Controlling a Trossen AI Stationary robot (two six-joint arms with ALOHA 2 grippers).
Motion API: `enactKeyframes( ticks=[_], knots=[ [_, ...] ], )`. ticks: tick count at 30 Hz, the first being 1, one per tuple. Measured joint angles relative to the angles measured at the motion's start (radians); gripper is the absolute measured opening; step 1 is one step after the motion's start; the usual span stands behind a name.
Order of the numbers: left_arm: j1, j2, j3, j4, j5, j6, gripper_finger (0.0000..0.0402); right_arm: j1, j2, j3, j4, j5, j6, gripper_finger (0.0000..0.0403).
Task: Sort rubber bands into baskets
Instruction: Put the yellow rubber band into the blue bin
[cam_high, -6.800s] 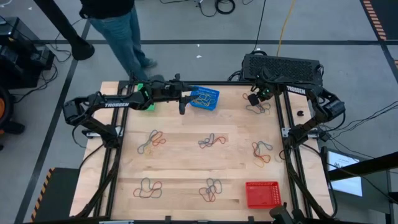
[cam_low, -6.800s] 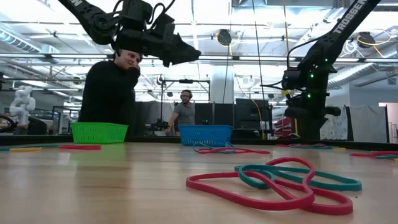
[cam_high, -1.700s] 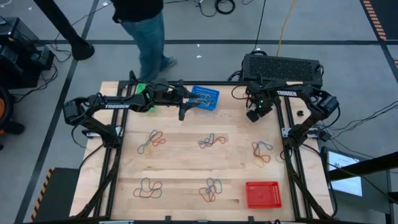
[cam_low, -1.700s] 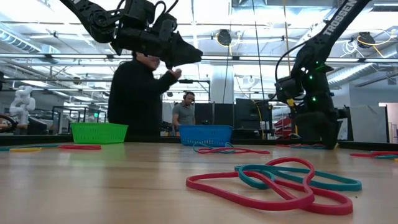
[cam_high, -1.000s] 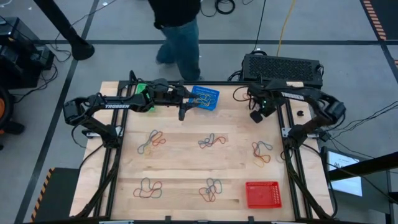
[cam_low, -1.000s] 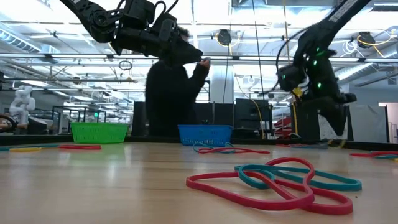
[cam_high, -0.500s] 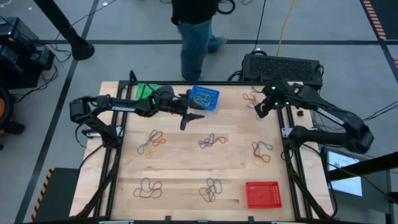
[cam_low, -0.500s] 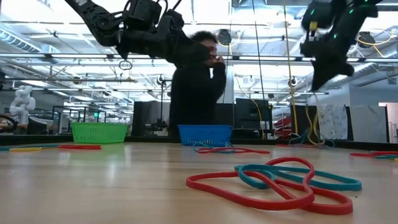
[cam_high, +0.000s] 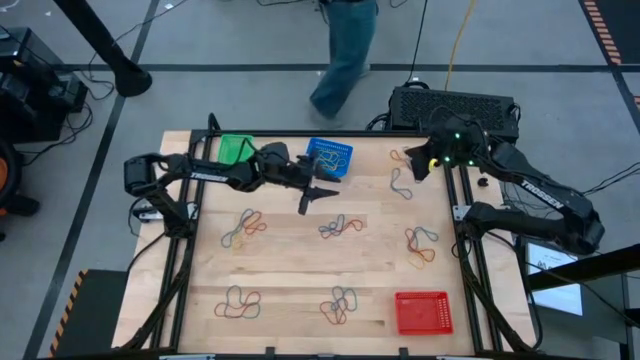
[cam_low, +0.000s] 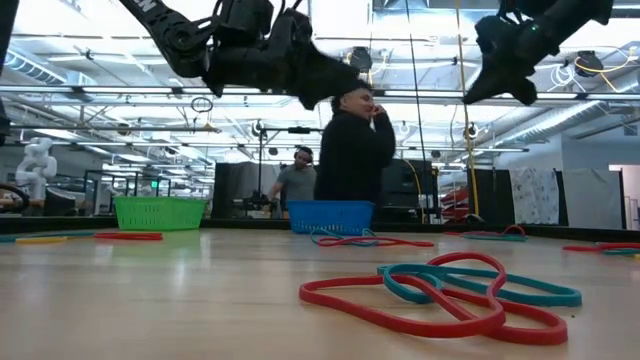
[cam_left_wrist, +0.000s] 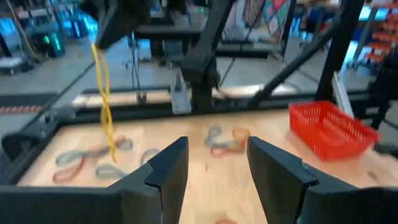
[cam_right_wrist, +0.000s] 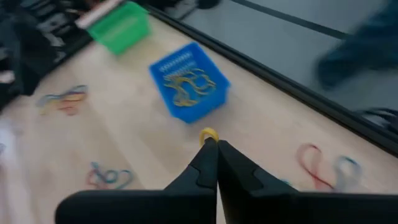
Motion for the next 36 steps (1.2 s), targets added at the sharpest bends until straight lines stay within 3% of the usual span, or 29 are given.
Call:
enactKeyframes(
  ticks=[5,12,19,36],
  knots=[
    [-0.018,0.046,0.06,0.084,-0.012,-0.076,0.0173,0.04,0.016,0.0,0.06,-0.073,-0.002,0.0],
    [-0.033,0.183,0.219,0.077,-0.106,-0.135,0.0173,0.12,0.026,0.0,0.081,-0.076,-0.002,0.0],
    [-0.029,0.298,0.362,0.069,-0.115,-0.18,0.0173,0.189,0.026,0.0,0.101,-0.076,0.004,0.0],
    [-0.027,0.417,0.513,0.014,-0.126,-0.18,0.0173,0.238,0.026,0.0,0.102,-0.071,-0.027,0.0]
  ],
)
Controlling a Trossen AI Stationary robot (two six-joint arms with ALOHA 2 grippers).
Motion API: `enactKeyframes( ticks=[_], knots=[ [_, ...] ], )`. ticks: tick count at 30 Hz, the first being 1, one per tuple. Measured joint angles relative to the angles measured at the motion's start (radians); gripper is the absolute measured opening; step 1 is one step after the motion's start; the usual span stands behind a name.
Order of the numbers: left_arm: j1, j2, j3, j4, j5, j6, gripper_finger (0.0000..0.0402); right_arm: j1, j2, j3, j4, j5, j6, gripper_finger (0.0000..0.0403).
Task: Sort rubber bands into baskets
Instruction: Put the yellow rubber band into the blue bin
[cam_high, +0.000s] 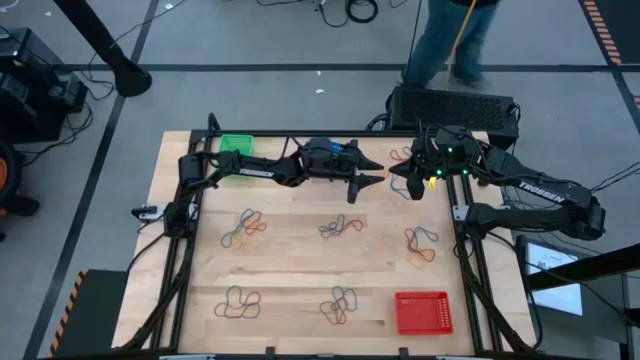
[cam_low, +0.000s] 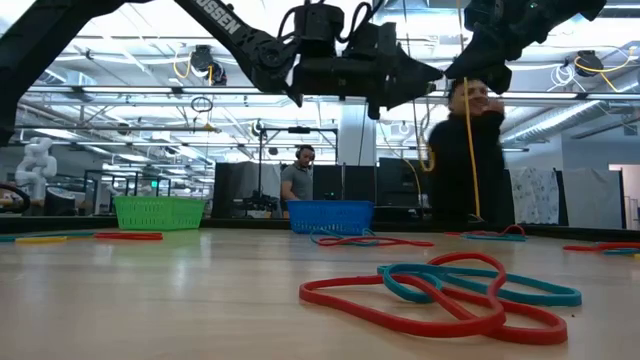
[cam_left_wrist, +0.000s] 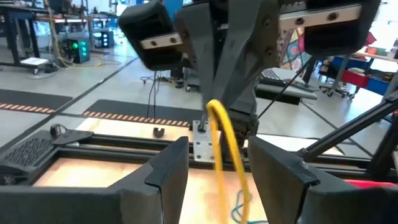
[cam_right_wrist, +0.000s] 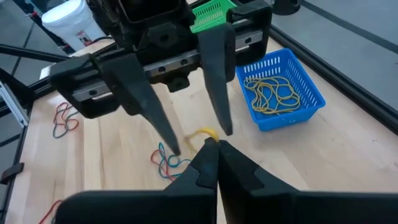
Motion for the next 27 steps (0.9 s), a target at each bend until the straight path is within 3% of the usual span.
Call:
enactKeyframes(
  ticks=[7,15,22,27],
  knots=[
    [0.001,0.0,0.001,0.0,-0.006,0.001,0.0169,0.0,0.0,0.0,0.014,0.001,-0.018,0.0],
    [0.002,0.0,0.001,-0.001,-0.006,0.004,0.0129,0.0,0.0,0.0,0.022,0.001,-0.019,0.0],
    [0.003,0.0,0.001,-0.002,-0.007,0.007,0.012,0.0,0.0,0.0,0.037,0.0,-0.019,0.0],
    [0.008,-0.001,0.001,-0.002,-0.007,0.008,0.0056,0.0,0.0,0.0,0.037,0.0,-0.019,0.0]
  ],
)
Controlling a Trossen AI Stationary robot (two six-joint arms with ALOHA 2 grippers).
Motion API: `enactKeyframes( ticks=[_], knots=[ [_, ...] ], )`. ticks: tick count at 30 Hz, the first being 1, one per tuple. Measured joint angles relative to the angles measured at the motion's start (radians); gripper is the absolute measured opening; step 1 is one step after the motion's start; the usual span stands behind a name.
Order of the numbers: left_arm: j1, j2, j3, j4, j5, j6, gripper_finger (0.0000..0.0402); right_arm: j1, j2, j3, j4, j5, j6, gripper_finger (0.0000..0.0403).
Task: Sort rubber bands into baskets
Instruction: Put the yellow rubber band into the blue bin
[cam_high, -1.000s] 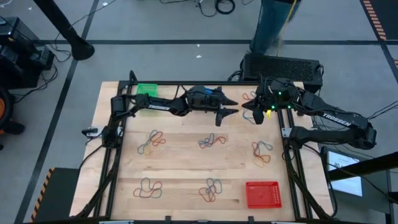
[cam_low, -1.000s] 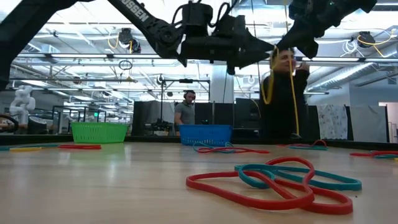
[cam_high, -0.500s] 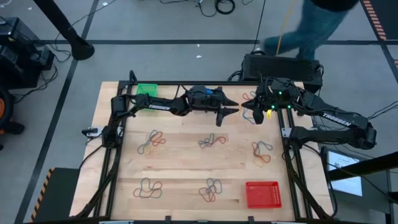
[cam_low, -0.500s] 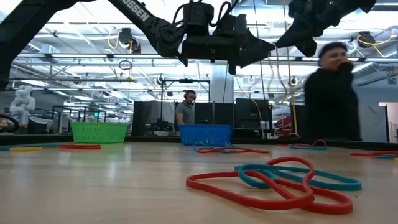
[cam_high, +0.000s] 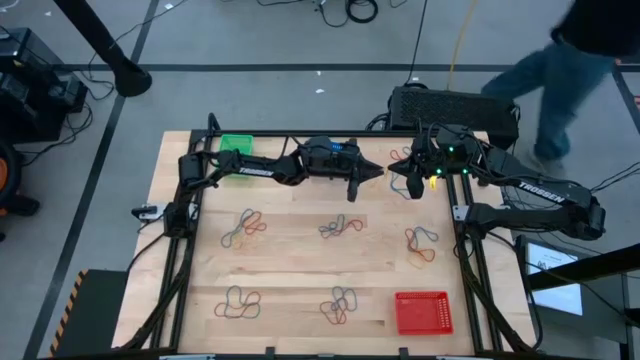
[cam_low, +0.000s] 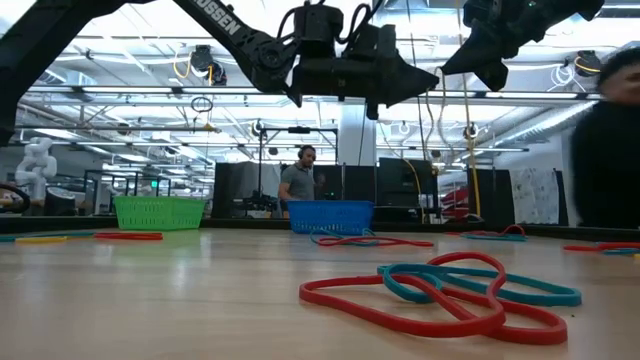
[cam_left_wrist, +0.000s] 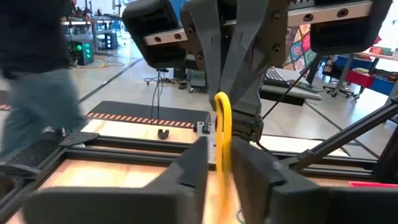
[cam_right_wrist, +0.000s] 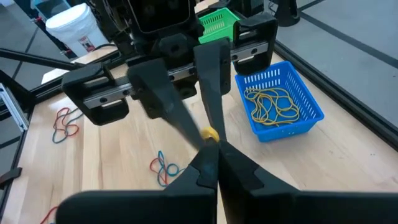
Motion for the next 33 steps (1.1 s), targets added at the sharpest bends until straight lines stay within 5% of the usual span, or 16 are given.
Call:
enactKeyframes(
  ticks=[3,10,15,25,33],
  knots=[
    [0.001,0.0,0.0,0.0,0.001,0.018,0.0011,0.0,0.0,0.0,-0.001,0.0,-0.009,0.0],
    [0.001,-0.029,0.0,-0.054,0.024,0.026,0.0004,0.0,0.0,0.0,-0.008,0.0,-0.034,0.0001],
    [-0.007,-0.116,-0.001,-0.251,0.018,0.103,0.0002,0.0,0.0,0.0,-0.028,0.003,-0.045,0.0025],
    [-0.021,-0.331,-0.001,-0.704,-0.312,0.287,0.0001,0.0,-0.003,0.0,-0.137,0.005,-0.054,0.008],
    [0.074,-0.361,-0.001,-0.868,-0.383,0.269,0.0,0.02,-0.003,0.0,-0.178,0.124,-0.05,0.0084]
  ],
)
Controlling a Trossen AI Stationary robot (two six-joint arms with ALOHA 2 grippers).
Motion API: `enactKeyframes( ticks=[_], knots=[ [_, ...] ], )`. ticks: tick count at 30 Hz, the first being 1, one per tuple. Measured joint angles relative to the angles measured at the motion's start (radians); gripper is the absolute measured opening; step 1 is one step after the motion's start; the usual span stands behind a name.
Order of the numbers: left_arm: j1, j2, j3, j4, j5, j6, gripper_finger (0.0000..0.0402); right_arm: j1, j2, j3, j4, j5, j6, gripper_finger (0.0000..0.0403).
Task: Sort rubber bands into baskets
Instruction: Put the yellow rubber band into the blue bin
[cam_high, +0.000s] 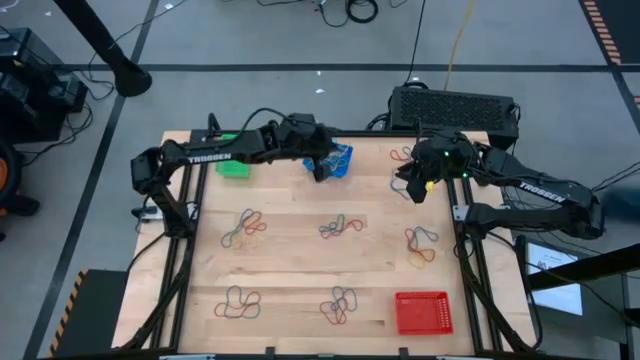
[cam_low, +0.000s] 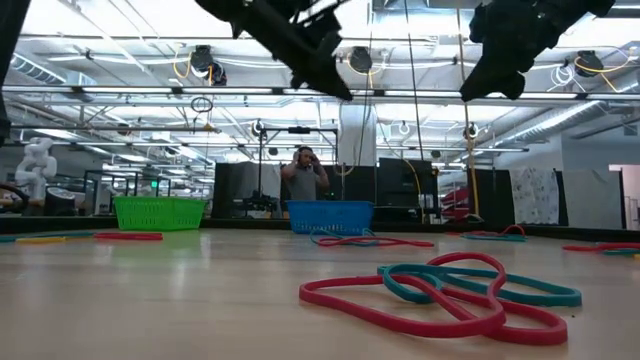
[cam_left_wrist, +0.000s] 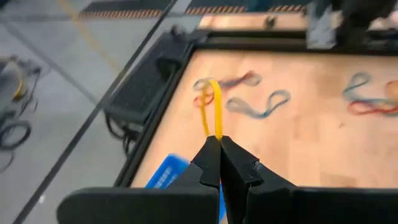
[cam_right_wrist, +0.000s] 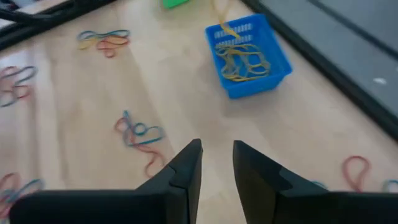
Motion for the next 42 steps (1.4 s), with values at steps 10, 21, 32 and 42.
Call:
enactKeyframes(
  ticks=[10,21,32,42],
  knots=[
    [0.087,0.126,-0.001,0.024,0.014,-0.043,0.0,0.042,0.0,0.0,0.01,0.086,-0.033,0.0084],
    [0.117,0.165,-0.002,-0.06,0.008,-0.041,0.0,0.059,0.0,0.0,0.007,0.084,-0.04,0.0084],
    [0.103,0.165,-0.001,-0.107,-0.041,-0.017,0.0085,0.059,0.0,0.0,0.049,0.083,-0.037,0.0084],
    [0.062,0.141,0.001,-0.119,-0.044,0.01,0.0162,0.059,0.0,0.0,0.047,0.083,-0.036,0.0084]
  ],
)
